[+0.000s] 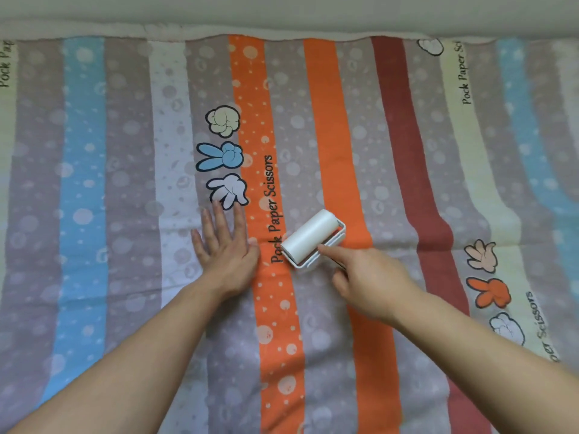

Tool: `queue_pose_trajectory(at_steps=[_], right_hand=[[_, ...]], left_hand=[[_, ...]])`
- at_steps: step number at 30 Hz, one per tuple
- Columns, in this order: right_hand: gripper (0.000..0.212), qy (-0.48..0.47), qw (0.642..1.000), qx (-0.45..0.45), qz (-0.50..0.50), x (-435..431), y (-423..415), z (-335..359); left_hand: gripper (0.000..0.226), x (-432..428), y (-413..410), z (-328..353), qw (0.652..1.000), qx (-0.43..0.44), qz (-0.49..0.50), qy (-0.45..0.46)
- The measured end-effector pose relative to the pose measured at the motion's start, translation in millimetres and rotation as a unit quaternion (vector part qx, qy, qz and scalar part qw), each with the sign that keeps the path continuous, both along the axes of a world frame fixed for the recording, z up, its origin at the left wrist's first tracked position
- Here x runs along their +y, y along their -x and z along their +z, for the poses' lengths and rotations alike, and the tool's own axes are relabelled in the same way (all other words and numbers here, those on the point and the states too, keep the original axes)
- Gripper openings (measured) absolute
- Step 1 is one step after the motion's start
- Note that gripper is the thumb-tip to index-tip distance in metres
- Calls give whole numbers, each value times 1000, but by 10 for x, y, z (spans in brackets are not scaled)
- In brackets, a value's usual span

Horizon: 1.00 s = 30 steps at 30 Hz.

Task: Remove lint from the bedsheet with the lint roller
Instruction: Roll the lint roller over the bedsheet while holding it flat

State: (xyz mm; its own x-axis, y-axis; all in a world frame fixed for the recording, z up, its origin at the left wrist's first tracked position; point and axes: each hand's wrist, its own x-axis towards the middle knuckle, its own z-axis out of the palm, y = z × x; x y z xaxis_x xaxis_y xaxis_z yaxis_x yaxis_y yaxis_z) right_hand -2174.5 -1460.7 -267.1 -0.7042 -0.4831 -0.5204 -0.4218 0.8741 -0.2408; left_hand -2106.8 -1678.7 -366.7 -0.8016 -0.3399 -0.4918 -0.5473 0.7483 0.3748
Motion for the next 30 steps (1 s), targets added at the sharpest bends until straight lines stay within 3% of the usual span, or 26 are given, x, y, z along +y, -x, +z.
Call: queue_pose_trajectory(at_steps=[2, 7, 13, 19, 25, 30], right_hand=[[55, 2, 1000, 2, 11, 175, -100, 2], [54, -7, 999, 11, 44, 700, -332, 70], [56, 19, 999, -18, 38, 1295, -526, 60], [47, 45, 996, -38, 63, 1625, -503, 150], [52, 39, 980, -189, 52, 1873, -142, 423], [41, 4, 962, -267, 62, 2004, 206, 805]], left_hand=[[77, 16, -10, 21, 1000, 8, 9, 16], [114, 116, -32, 111, 996, -2, 24, 88], [74, 893, -34, 399, 981, 14, 4, 195], [91, 1481, -119, 403, 994, -29, 25, 100], [101, 1465, -118, 394, 996, -38, 19, 73], [104, 1263, 23, 352, 993, -27, -53, 104]])
